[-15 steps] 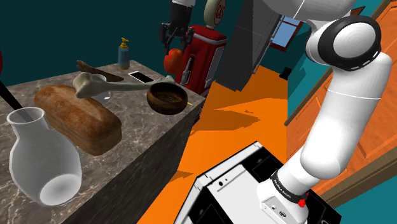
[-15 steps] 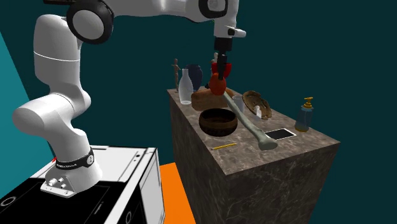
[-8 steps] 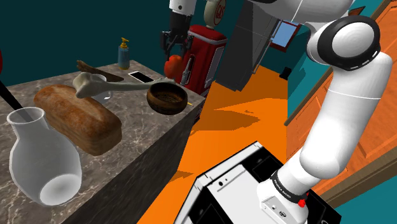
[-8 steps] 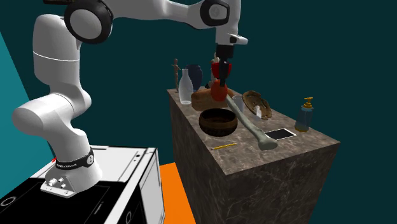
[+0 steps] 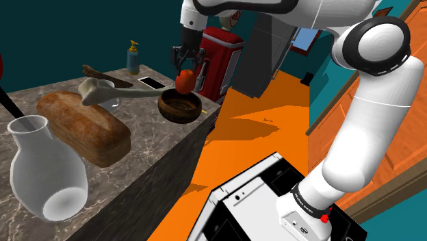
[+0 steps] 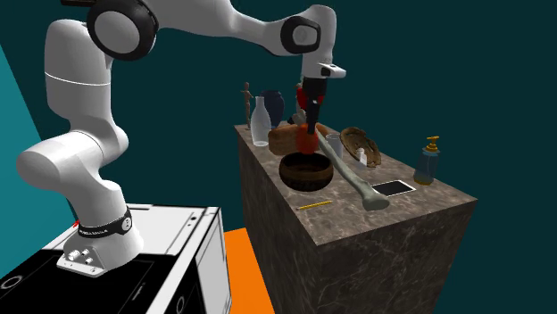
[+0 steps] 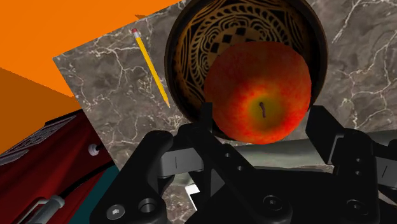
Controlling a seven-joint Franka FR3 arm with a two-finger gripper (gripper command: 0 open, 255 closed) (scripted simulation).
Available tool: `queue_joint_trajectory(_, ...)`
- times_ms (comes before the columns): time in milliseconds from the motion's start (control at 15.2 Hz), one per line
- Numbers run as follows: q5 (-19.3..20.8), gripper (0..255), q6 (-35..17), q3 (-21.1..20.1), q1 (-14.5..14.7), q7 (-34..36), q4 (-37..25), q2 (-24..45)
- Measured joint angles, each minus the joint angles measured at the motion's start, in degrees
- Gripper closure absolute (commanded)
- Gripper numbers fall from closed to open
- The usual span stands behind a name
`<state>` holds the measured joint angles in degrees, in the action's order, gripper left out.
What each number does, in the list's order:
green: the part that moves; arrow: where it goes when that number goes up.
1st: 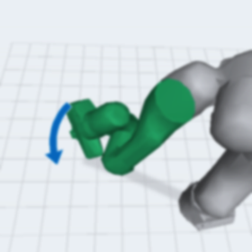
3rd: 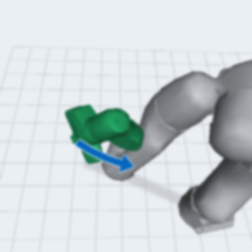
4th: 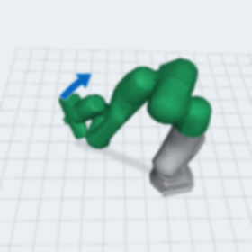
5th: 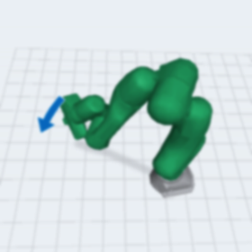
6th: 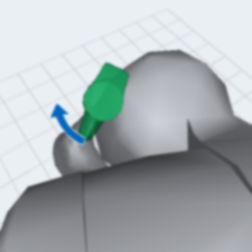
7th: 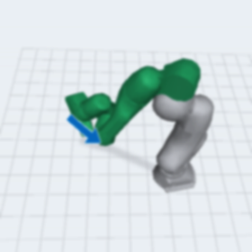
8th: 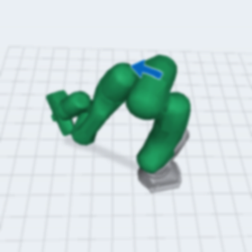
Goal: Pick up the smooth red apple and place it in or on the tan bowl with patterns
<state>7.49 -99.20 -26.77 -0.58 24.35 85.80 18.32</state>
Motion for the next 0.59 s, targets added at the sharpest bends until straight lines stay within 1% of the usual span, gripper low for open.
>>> queue_joint_trajectory(330, 0.2, 255, -3.8, 0.2, -0.3, 0.0, 3.5, 0.3)
queue_joint_trajectory(594, 0.3, 255, -4.7, 0.2, -0.2, 0.2, 4.3, 0.5)
